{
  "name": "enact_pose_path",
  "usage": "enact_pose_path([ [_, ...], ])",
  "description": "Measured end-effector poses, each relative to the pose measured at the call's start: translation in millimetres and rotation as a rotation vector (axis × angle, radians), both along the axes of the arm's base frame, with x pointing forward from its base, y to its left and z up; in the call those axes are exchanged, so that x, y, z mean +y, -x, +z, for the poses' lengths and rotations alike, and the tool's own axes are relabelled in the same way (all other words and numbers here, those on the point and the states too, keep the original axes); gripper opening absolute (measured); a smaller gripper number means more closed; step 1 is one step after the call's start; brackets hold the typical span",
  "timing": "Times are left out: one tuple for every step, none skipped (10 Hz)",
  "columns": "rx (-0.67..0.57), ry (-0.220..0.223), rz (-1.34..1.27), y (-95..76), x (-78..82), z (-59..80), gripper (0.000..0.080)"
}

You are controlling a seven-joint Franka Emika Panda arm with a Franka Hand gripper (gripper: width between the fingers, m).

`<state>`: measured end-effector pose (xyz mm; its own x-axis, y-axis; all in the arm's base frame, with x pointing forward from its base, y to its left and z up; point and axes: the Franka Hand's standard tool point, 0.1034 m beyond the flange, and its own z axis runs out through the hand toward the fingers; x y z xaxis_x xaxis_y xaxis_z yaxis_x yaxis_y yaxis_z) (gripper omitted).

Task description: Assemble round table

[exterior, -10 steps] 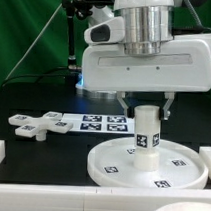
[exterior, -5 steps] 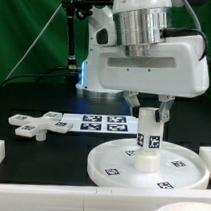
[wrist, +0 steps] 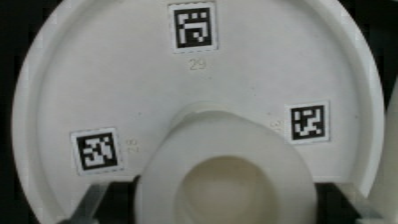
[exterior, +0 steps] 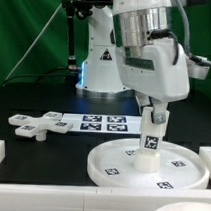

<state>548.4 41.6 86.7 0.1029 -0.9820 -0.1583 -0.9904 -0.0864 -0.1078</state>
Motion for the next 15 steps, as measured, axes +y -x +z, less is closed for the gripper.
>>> enact_pose_path([
  [0.003,-0.01,-0.053,-0.9,-1.0,-0.4,0.0407],
  [0.004,-0.018,-0.078,-2.2,-1.9,-0.2,0.0407],
  [0.01,-0.026,-0.116,-2.3,-1.1,-0.1,0.0407],
  [0.016,-0.038,-0.159,-2.2,0.9,-0.1,0.0416],
  [0.008,-0.033,-0.116,-2.2,1.1,-0.1,0.0416],
  [0.006,-0.031,-0.059,-1.5,1.5,-0.2,0.058],
  [0.013,-0.035,0.009,-1.7,1.6,1.2,0.0635],
  [-0.006,-0.023,0.112,-3.2,0.8,2.2,0.0645],
  [-0.027,-0.012,0.229,-3.1,1.4,2.1,0.0645],
  [-0.037,-0.008,0.281,-3.0,1.3,2.0,0.0649],
  [-0.05,-0.001,0.352,-3.0,1.3,2.0,0.0649],
  [-0.063,0.005,0.422,-3.0,1.3,2.0,0.0649],
  [-0.072,0.009,0.467,-2.9,1.3,1.9,0.0649],
  [-0.088,0.031,0.623,-3.0,0.8,1.5,0.0649],
  [-0.104,0.053,0.754,-4.3,0.7,0.4,0.0649],
])
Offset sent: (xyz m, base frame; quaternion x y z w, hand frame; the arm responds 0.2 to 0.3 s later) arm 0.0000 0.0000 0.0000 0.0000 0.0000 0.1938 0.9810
